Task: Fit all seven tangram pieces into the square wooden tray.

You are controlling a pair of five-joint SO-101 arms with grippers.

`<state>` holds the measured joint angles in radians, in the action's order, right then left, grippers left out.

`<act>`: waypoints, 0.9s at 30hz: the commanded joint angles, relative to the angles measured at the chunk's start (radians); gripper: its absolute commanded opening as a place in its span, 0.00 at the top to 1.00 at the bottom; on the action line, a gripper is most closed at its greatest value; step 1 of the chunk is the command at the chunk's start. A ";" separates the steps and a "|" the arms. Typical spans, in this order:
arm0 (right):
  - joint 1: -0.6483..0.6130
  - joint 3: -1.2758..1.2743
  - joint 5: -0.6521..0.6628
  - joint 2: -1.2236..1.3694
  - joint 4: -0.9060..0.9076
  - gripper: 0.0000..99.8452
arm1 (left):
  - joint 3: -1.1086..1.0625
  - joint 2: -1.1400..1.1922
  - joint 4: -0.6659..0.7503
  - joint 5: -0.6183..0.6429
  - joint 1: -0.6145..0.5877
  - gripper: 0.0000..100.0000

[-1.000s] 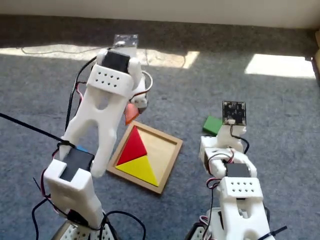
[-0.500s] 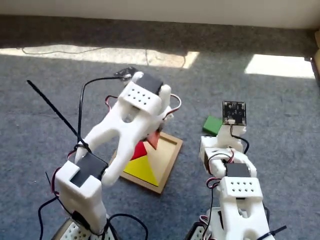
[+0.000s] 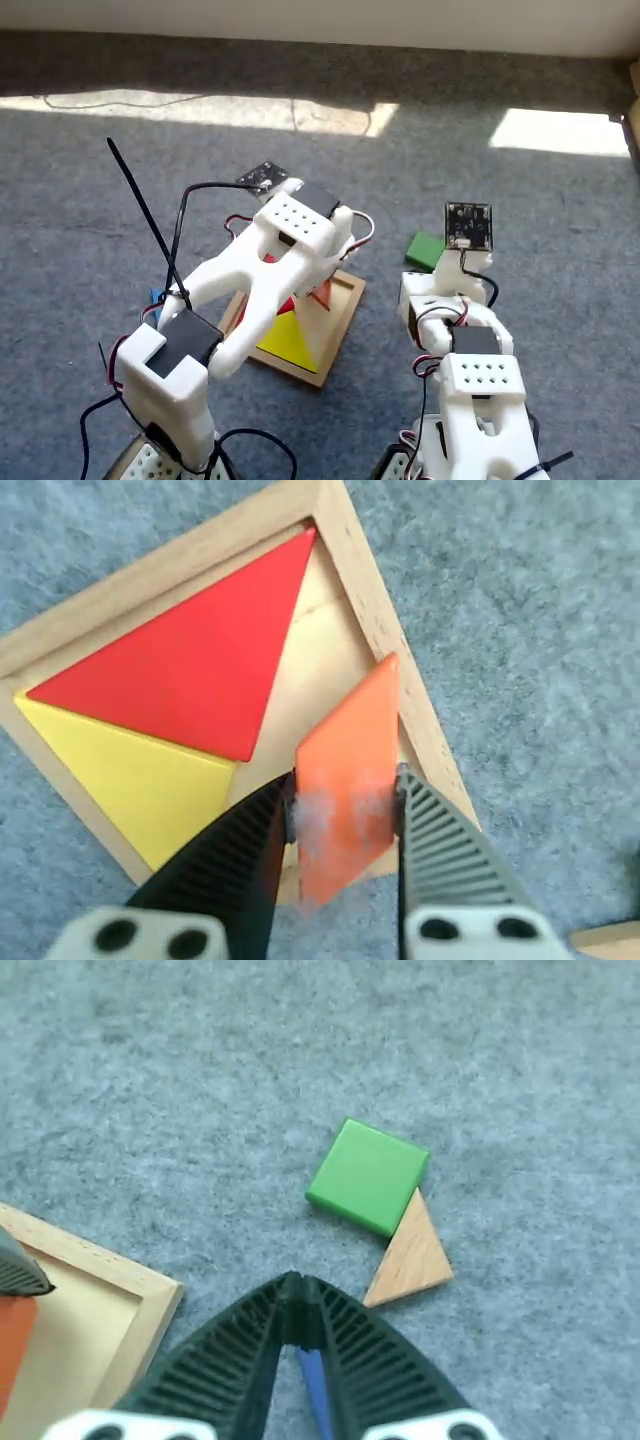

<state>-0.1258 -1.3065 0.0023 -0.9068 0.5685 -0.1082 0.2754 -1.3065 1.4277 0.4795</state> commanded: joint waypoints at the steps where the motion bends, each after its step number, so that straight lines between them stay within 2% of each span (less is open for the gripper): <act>1: 0.008 0.015 -0.003 -0.031 -0.022 1.00 | 0.004 -0.054 0.006 0.012 0.002 0.73; 4: 0.008 0.015 -0.003 -0.031 -0.022 1.00 | 0.002 -0.054 0.002 0.012 0.002 0.64; 20: 0.008 0.015 -0.002 -0.031 -0.022 1.00 | -0.031 -0.054 0.014 0.011 0.007 0.64; 23: 0.008 0.015 -0.002 -0.031 -0.022 1.00 | -0.073 -0.054 0.091 0.011 0.001 0.64; 27: 0.008 0.015 -0.002 -0.031 -0.022 1.00 | -0.196 -0.054 0.305 0.011 -0.028 0.64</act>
<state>-0.1258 -1.3065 0.0023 -0.9068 0.5685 -0.2156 0.2754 -1.1853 1.4277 0.4795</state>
